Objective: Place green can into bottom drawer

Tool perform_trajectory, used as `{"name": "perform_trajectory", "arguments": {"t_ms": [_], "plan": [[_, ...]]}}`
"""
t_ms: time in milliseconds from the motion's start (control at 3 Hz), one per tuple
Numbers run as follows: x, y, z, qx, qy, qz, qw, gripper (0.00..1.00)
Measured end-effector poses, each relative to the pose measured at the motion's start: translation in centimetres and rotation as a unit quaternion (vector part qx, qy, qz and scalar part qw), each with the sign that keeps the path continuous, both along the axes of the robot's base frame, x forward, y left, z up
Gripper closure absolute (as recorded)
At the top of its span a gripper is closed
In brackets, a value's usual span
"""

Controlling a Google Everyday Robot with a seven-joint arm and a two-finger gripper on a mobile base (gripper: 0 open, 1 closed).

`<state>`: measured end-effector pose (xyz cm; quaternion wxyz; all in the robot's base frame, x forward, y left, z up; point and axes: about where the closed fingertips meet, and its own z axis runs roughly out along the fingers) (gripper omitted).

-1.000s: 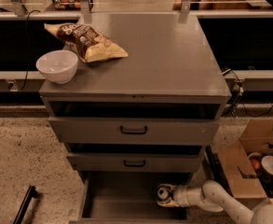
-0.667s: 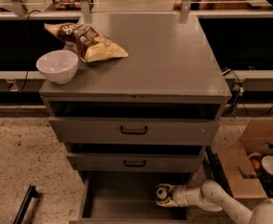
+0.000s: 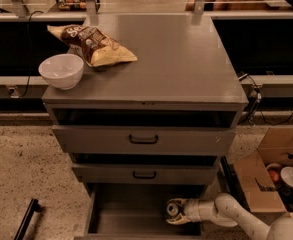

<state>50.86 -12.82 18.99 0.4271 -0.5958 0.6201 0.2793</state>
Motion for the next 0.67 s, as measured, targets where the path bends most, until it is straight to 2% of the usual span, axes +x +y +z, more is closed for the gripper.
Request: {"name": "perform_trajectory", "arguments": {"t_ms": [333, 667], "plan": [[-0.07, 0.20, -0.06, 0.001, 0.001, 0.001, 1.0000, 0.00], [-0.07, 0.21, -0.06, 0.001, 0.001, 0.001, 1.0000, 0.00]]}}
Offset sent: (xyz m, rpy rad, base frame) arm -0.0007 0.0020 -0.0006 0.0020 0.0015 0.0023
